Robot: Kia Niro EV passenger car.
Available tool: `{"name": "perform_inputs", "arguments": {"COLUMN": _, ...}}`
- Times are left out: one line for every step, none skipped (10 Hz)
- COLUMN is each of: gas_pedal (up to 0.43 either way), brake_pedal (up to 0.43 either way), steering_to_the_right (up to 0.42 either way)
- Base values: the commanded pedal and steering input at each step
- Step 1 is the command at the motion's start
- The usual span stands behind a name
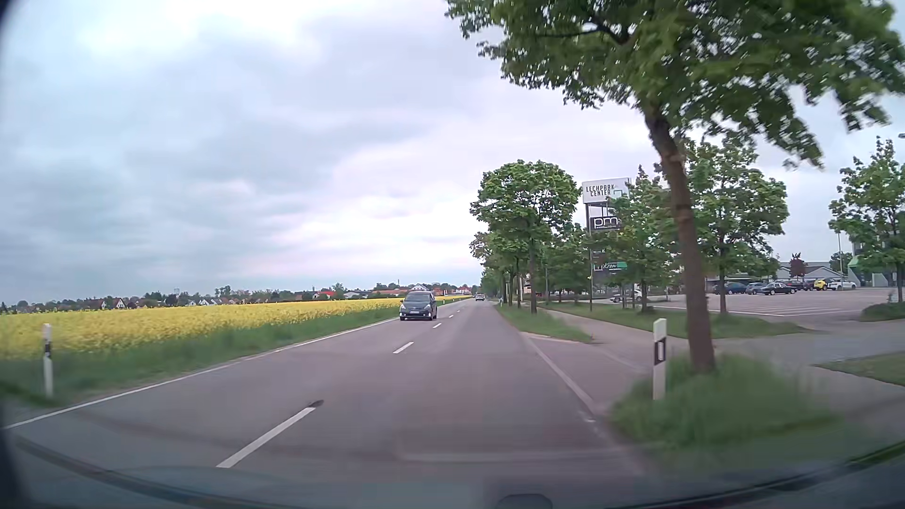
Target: Follow the waypoints while adhering to traffic rules and regulations
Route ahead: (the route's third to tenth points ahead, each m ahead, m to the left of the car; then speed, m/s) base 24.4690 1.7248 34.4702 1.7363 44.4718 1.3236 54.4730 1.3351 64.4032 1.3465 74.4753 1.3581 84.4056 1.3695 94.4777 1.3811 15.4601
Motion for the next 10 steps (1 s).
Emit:
{"name": "perform_inputs", "arguments": {"gas_pedal": 0.189, "brake_pedal": 0.000, "steering_to_the_right": -0.003}}
{"name": "perform_inputs", "arguments": {"gas_pedal": 0.189, "brake_pedal": 0.000, "steering_to_the_right": -0.003}}
{"name": "perform_inputs", "arguments": {"gas_pedal": 0.189, "brake_pedal": 0.000, "steering_to_the_right": -0.003}}
{"name": "perform_inputs", "arguments": {"gas_pedal": 0.189, "brake_pedal": 0.000, "steering_to_the_right": -0.002}}
{"name": "perform_inputs", "arguments": {"gas_pedal": 0.189, "brake_pedal": 0.000, "steering_to_the_right": -0.002}}
{"name": "perform_inputs", "arguments": {"gas_pedal": 0.189, "brake_pedal": 0.000, "steering_to_the_right": -0.003}}
{"name": "perform_inputs", "arguments": {"gas_pedal": 0.189, "brake_pedal": 0.000, "steering_to_the_right": -0.003}}
{"name": "perform_inputs", "arguments": {"gas_pedal": 0.189, "brake_pedal": 0.000, "steering_to_the_right": -0.002}}
{"name": "perform_inputs", "arguments": {"gas_pedal": 0.189, "brake_pedal": 0.000, "steering_to_the_right": -0.002}}
{"name": "perform_inputs", "arguments": {"gas_pedal": 0.189, "brake_pedal": 0.000, "steering_to_the_right": -0.003}}
